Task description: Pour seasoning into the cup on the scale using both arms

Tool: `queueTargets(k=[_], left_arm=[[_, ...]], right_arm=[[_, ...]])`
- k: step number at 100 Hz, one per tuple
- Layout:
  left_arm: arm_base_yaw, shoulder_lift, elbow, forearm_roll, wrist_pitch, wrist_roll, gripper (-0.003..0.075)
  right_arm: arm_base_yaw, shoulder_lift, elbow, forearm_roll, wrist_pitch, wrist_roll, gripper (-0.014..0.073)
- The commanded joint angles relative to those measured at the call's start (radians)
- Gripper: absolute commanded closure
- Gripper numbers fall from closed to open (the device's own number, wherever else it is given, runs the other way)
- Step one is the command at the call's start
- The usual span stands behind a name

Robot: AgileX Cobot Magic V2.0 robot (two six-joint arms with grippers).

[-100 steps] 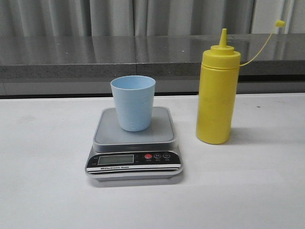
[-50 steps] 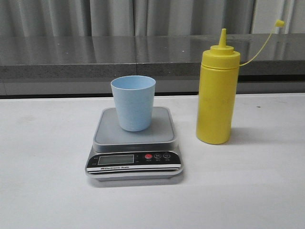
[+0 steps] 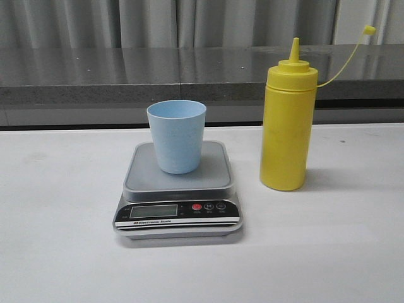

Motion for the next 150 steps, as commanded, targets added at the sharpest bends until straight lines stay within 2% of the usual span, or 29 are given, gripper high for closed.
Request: queueTargets(k=[1, 37, 57, 86, 96, 130, 150], left_arm=[[0.0, 0.008, -0.027, -0.01, -0.073, 0.0, 0.074], [0.0, 0.008, -0.027, -0.01, -0.073, 0.0, 0.074], [0.0, 0.008, -0.027, -0.01, -0.073, 0.0, 0.074], [0.0, 0.008, -0.027, -0.01, -0.073, 0.0, 0.074], [0.0, 0.008, -0.027, -0.01, -0.073, 0.0, 0.074], [0.0, 0.008, -0.027, -0.01, -0.072, 0.0, 0.074], [0.0, 0.008, -0.027, -0.01, -0.072, 0.0, 0.074]], right_arm=[[-0.005, 0.006, -0.028, -0.011, -0.084, -0.008, 0.066], [-0.005, 0.003, -0.024, -0.026, -0.086, -0.008, 0.066], [-0.024, -0.092, -0.013, -0.066, -0.085, -0.008, 0.066], [-0.141, -0.271, 0.127, -0.053, -0.09, 0.011, 0.066], [-0.141, -0.328, 0.175, -0.048, -0.096, 0.011, 0.066], [-0.142, -0.325, 0.293, -0.036, -0.167, 0.011, 0.066], [-0.142, -0.325, 0.305, -0.03, -0.173, 0.011, 0.066]])
